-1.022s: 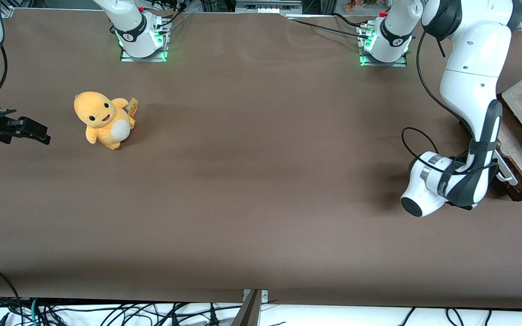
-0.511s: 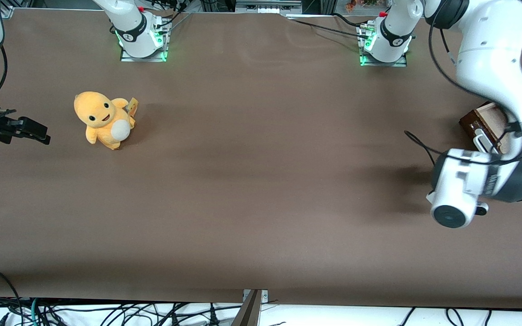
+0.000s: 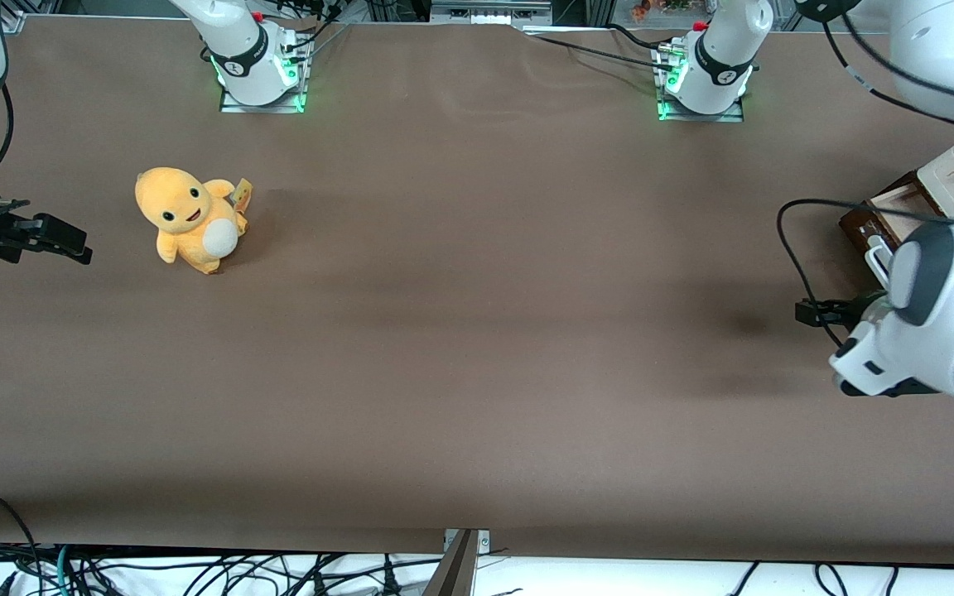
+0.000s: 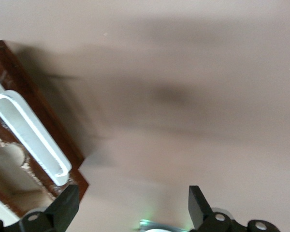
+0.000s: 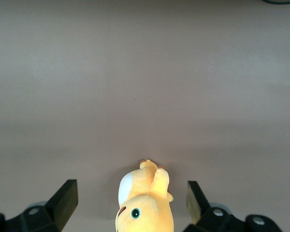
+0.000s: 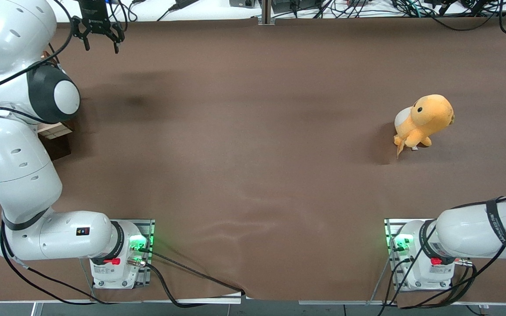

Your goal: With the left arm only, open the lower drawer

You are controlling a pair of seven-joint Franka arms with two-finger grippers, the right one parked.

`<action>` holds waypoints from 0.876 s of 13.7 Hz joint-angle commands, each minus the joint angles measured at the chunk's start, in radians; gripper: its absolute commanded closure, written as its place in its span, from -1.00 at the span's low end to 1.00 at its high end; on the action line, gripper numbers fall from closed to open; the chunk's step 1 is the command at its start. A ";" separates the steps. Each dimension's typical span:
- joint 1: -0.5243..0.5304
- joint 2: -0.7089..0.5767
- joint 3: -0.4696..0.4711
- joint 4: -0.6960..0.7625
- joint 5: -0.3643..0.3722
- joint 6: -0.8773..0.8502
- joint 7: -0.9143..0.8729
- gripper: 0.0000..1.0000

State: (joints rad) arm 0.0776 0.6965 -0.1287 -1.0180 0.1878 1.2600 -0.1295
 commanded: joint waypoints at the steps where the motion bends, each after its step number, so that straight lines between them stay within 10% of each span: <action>1: 0.045 -0.099 0.004 -0.031 -0.141 0.082 0.027 -1.00; 6: 0.030 -0.481 0.092 -0.483 -0.195 0.427 0.034 -1.00; 12: -0.061 -0.667 0.153 -0.560 -0.222 0.401 0.301 -1.00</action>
State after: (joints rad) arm 0.0398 0.1094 0.0057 -1.5037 -0.0205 1.6557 0.1235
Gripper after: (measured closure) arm 0.000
